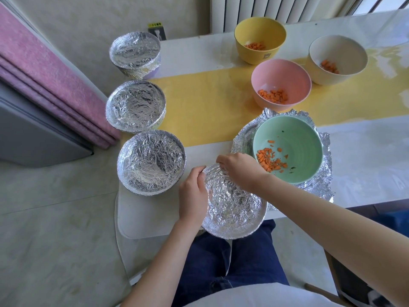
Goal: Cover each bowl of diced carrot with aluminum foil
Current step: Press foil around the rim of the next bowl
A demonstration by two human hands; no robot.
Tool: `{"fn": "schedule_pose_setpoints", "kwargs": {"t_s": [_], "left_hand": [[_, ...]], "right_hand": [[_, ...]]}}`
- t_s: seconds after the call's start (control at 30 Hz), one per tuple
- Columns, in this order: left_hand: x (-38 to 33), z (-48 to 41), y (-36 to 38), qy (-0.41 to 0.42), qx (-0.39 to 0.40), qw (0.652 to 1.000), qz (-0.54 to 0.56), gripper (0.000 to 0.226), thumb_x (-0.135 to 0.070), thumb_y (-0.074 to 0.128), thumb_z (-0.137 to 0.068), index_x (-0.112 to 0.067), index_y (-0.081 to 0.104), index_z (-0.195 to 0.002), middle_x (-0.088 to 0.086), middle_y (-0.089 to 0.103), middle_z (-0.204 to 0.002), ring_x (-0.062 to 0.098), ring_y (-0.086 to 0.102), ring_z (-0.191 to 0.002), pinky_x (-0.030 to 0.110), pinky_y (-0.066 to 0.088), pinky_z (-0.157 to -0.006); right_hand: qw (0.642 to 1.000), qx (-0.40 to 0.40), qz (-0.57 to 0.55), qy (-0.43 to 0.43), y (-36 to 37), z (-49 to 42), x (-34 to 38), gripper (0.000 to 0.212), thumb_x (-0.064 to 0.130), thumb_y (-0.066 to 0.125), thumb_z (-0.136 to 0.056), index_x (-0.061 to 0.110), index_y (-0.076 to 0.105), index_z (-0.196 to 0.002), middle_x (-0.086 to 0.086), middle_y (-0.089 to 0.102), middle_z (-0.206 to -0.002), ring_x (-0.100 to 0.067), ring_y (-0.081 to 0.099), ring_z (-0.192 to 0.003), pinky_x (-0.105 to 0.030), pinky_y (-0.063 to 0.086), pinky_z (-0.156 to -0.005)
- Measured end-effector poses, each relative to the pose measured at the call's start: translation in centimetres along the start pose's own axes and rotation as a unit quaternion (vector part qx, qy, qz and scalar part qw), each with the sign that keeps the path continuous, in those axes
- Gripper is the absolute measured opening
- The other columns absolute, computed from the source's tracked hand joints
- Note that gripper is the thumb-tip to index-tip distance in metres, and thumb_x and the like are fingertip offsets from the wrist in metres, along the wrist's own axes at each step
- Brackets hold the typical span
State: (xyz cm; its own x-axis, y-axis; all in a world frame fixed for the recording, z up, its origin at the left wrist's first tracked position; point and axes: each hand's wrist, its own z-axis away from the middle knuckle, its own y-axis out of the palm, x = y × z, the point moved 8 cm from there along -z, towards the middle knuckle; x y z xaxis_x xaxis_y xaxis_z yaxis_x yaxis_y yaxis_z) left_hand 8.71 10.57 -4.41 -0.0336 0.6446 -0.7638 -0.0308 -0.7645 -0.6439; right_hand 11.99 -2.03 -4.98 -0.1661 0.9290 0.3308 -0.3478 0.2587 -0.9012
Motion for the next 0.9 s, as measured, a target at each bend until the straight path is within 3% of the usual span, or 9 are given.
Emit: {"fn": "schedule_pose_setpoints", "kwargs": {"t_s": [0.13, 0.3, 0.5, 0.67, 0.8, 0.9], "left_hand": [[0.3, 0.6, -0.3, 0.002, -0.010, 1.000, 0.017, 0.027, -0.003, 0.043, -0.096, -0.007, 0.062, -0.114, 0.002, 0.066, -0.100, 0.004, 0.049, -0.083, 0.009, 0.032, -0.071], [0.2, 0.7, -0.3, -0.001, -0.034, 0.999, 0.005, 0.024, 0.005, 0.044, -0.093, -0.001, 0.060, -0.110, 0.011, 0.067, -0.104, 0.024, 0.060, -0.094, 0.011, 0.033, -0.074], [0.4, 0.6, 0.0, -0.008, -0.036, 0.999, 0.003, 0.016, 0.004, 0.047, -0.093, 0.001, 0.057, -0.104, 0.015, 0.066, -0.095, 0.028, 0.061, -0.090, 0.014, 0.033, -0.068], [0.2, 0.3, 0.0, 0.007, -0.040, 0.999, -0.009, 0.013, 0.003, 0.048, -0.093, 0.001, 0.058, -0.101, 0.013, 0.067, -0.089, 0.025, 0.059, -0.079, 0.015, 0.031, -0.064], [0.0, 0.6, -0.1, 0.021, -0.042, 0.999, -0.012, 0.011, 0.002, 0.048, -0.093, 0.000, 0.057, -0.098, 0.009, 0.064, -0.082, 0.016, 0.050, -0.069, 0.017, 0.028, -0.059], [0.4, 0.7, 0.1, 0.018, -0.037, 0.999, -0.015, 0.012, 0.000, 0.046, -0.094, -0.002, 0.056, -0.101, 0.009, 0.064, -0.083, 0.019, 0.051, -0.069, 0.020, 0.028, -0.058]], "right_hand": [[0.999, 0.000, 0.030, 0.014, 0.4, 0.1, 0.1, 0.023, -0.002, 0.040, -0.093, 0.010, 0.053, -0.109, -0.006, 0.064, -0.094, -0.022, 0.048, -0.066, -0.029, 0.034, -0.057], [0.998, -0.020, 0.001, -0.056, 0.7, -0.1, 1.8, 0.038, 0.000, 0.041, -0.093, 0.014, 0.050, -0.127, -0.003, 0.062, -0.113, -0.023, 0.059, -0.097, -0.029, 0.045, -0.074], [0.997, 0.012, 0.054, -0.053, 0.4, -0.8, 2.3, 0.037, 0.000, 0.039, -0.092, 0.016, 0.051, -0.123, -0.002, 0.063, -0.111, -0.026, 0.063, -0.093, -0.033, 0.046, -0.071], [0.984, -0.002, 0.149, -0.098, 0.3, -0.7, 4.1, 0.026, 0.003, 0.039, -0.091, 0.012, 0.050, -0.113, -0.003, 0.062, -0.104, -0.023, 0.062, -0.095, -0.032, 0.041, -0.090], [0.986, 0.010, 0.140, -0.090, 0.3, -0.8, 3.9, 0.024, 0.007, 0.039, -0.094, 0.013, 0.051, -0.114, -0.004, 0.062, -0.105, -0.026, 0.062, -0.090, -0.031, 0.038, -0.066], [0.995, 0.031, 0.056, -0.071, 0.5, -0.9, 2.9, 0.019, 0.008, 0.041, -0.093, 0.018, 0.054, -0.102, -0.004, 0.062, -0.094, -0.028, 0.059, -0.081, -0.029, 0.036, -0.062]]}}
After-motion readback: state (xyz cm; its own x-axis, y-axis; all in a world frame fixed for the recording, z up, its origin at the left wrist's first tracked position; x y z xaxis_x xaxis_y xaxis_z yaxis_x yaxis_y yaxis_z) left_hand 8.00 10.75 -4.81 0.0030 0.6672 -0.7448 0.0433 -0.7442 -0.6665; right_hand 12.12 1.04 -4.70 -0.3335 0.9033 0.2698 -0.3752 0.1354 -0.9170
